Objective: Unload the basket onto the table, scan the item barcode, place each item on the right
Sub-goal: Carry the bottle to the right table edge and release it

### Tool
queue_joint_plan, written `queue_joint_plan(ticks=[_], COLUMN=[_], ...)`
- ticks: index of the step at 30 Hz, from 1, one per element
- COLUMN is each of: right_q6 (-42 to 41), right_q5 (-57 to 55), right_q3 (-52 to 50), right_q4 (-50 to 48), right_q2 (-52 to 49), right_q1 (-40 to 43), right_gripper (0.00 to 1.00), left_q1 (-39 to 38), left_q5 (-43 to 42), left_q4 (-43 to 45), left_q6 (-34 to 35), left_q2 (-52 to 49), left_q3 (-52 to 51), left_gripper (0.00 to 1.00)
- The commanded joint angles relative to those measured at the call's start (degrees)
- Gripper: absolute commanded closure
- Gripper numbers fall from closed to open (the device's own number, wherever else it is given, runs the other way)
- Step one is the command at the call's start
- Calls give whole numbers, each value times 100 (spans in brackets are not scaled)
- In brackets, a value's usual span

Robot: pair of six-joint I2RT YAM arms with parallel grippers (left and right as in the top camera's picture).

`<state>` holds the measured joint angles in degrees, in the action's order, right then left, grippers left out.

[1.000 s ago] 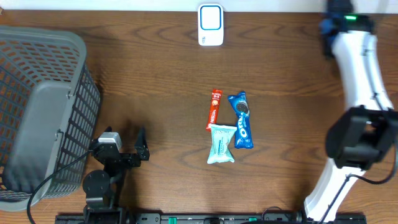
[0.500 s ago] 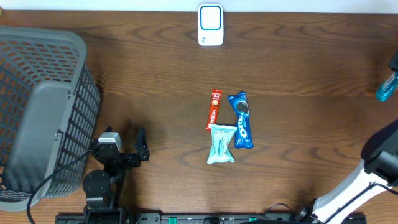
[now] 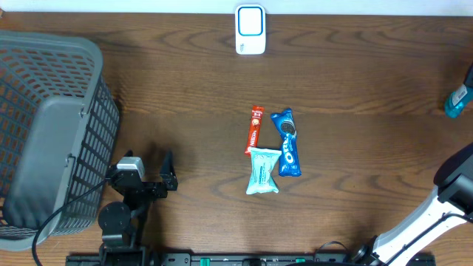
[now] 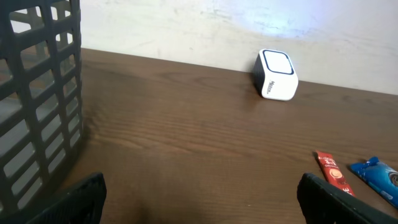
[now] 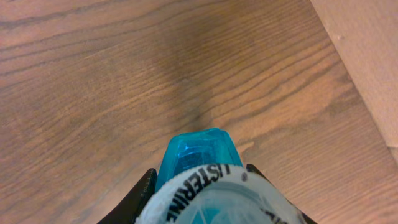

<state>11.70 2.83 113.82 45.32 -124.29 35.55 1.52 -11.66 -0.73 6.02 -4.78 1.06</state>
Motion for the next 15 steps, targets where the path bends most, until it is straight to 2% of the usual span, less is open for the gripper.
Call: queue_joint_plan(ticks=[1,5,12,15], right_q6=[308,470,479,509], right_q5=[66,-61,-365,-404], right_q3=[37,37,37,37], right_q4=[-107,-129,-208,-223], right_q2=[-92,-136,-136,-136], right_q1=[63,81,184,190], right_gripper=[96,86,80,72], left_q1=[35,35,35,35], left_q5=[-74,-74,-76,-74], left_q4=[-208,-208,-208,-208], left_q6=[26,26,28,26], left_q2=[0,0,0,0], left_q3=[-83,-83,-83,-83], left_gripper=[2,2,2,2])
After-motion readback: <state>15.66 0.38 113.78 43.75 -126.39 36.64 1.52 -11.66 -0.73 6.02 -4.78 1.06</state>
